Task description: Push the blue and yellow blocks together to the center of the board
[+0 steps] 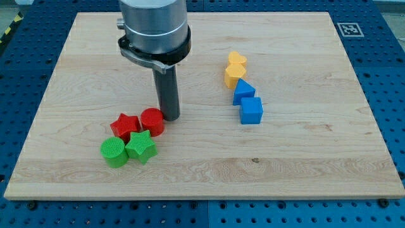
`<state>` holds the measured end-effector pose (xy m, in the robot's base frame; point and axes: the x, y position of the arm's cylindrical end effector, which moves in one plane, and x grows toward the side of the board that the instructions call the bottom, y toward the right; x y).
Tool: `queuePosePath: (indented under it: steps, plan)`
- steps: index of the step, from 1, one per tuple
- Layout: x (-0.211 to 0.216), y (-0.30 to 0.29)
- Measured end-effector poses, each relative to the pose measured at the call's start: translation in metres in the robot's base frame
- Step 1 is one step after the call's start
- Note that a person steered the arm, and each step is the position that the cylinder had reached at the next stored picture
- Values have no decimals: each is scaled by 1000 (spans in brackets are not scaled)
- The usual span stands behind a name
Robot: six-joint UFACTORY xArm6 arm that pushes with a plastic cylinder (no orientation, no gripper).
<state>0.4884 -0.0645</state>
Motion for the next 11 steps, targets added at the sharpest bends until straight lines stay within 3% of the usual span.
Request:
queuePosePath:
  steps: [5,6,8,11]
  plan:
    - [-1,112]
    - [20,107]
    - [29,174]
    - [8,142]
